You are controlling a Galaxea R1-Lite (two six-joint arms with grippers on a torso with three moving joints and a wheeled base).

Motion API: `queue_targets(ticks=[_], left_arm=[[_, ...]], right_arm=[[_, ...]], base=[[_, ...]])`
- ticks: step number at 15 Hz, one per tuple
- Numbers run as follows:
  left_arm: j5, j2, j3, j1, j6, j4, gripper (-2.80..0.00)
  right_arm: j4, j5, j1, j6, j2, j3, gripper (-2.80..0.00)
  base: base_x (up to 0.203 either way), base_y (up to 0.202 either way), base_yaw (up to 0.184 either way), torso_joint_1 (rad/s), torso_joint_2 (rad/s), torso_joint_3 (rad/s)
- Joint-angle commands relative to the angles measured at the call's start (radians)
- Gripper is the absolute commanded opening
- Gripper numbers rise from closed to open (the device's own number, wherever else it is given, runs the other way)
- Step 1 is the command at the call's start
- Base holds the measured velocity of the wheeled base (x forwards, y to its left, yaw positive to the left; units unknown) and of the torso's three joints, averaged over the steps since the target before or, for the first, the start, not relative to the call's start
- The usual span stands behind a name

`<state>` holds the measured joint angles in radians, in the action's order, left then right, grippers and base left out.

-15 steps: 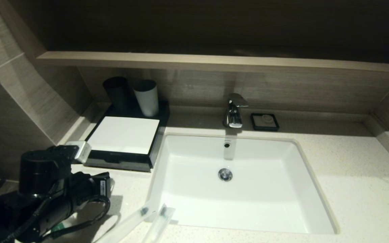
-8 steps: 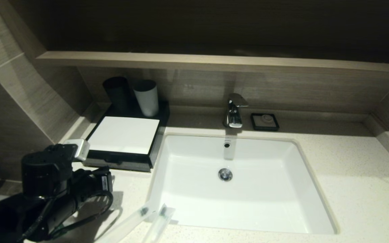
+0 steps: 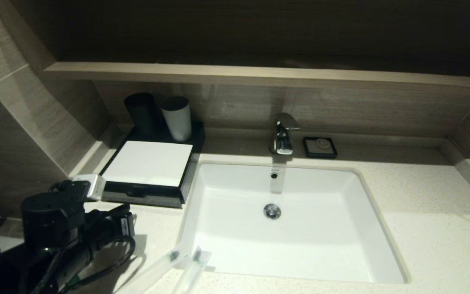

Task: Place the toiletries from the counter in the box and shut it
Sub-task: Open the drawer

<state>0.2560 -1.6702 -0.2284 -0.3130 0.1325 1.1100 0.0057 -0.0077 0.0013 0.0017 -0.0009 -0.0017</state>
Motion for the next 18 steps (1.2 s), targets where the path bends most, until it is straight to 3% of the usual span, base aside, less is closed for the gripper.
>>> queue_targets(ticks=[1,7,18], left_arm=[[0.002,0.005,0.038,-0.001,0.001,0.053,-2.8],[0.0,-0.05,0.108,-0.003,0.003,0.205,-2.8],[0.002,-0.129,0.118,-0.032,-0.002,0.34,-2.8]], right_arm=[[0.0,0.0,0.0,0.0,0.001,0.0,-2.8],[0.0,0.0,0.0,0.0,0.001,0.0,-2.8],[0.001,0.0,0.0,0.0,0.001,0.0,-2.8]], base=[[0.0,0.0,0.0,0.0,0.0,0.0],[0.0,0.0,0.0,0.0,0.0,0.0],[0.0,0.0,0.0,0.0,0.0,0.0]])
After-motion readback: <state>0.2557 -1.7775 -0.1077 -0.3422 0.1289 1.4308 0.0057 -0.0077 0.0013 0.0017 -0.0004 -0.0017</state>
